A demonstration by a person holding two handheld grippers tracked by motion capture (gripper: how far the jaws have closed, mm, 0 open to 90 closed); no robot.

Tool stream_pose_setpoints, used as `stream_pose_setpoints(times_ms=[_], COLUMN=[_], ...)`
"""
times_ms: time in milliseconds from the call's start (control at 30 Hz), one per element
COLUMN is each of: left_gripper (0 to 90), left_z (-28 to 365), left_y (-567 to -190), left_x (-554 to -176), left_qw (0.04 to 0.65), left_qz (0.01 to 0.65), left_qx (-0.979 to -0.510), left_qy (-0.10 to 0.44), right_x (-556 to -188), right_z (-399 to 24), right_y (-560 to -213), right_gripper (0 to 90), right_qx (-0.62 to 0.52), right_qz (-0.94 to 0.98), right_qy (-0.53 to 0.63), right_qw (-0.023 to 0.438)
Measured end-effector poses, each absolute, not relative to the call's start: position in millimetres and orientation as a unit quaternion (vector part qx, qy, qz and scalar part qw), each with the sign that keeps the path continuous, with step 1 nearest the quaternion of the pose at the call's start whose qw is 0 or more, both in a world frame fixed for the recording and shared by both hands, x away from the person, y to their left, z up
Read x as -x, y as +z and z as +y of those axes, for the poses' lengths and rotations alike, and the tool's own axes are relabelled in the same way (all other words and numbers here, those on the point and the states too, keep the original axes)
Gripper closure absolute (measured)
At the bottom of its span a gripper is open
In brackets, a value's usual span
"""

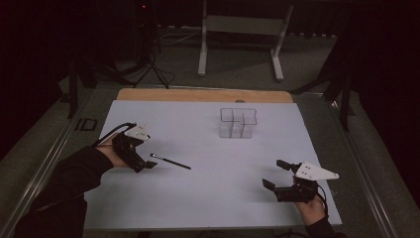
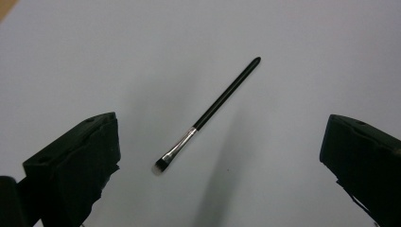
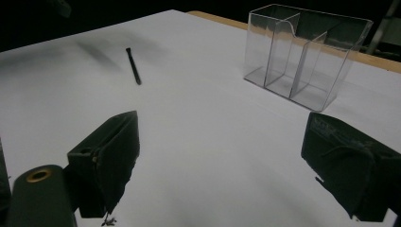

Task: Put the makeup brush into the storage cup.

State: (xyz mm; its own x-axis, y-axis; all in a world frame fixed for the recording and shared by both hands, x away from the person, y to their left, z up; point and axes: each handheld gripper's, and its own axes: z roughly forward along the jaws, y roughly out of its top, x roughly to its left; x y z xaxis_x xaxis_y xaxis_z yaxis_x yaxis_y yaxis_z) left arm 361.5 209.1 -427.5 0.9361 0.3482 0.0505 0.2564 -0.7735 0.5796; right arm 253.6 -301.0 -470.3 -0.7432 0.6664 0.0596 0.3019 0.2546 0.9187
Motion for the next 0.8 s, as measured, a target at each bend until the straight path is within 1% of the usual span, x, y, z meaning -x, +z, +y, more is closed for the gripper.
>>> stream_pose_setpoints(times_ms=[100,133,433,500,533,733,800], left_gripper=[0.4,0.5,1.2,5.0,7.0,7.9,11.7], left_z=[206,203,190,188,187,180,178], left_y=[-430,-432,-443,-445,-446,-454,-457], left_x=[-364,-367,-379,-381,-382,-387,-389], left_qw=[0.296,0.285,0.252,0.247,0.241,0.222,0.218], left_qz=[0.158,0.150,0.109,0.102,0.098,0.083,0.077], left_qx=[-0.939,-0.945,-0.960,-0.962,-0.964,-0.970,-0.972], left_qy=[0.069,0.068,0.058,0.046,0.051,0.050,0.049], right_x=[-254,-254,-254,-254,-254,-254,-254], right_z=[-301,-301,-301,-301,-301,-300,-301], right_y=[-471,-471,-471,-471,-471,-472,-472], right_gripper=[12.3,12.3,12.3,12.3,12.3,12.3,12.3], right_qx=[-0.314,-0.314,-0.314,-0.314,-0.314,-0.314,-0.314], right_qz=[0.773,0.773,0.773,0.773,0.773,0.774,0.773], right_qy=[0.524,0.523,0.523,0.523,0.524,0.523,0.524], right_qw=[0.173,0.173,0.172,0.171,0.171,0.171,0.170])
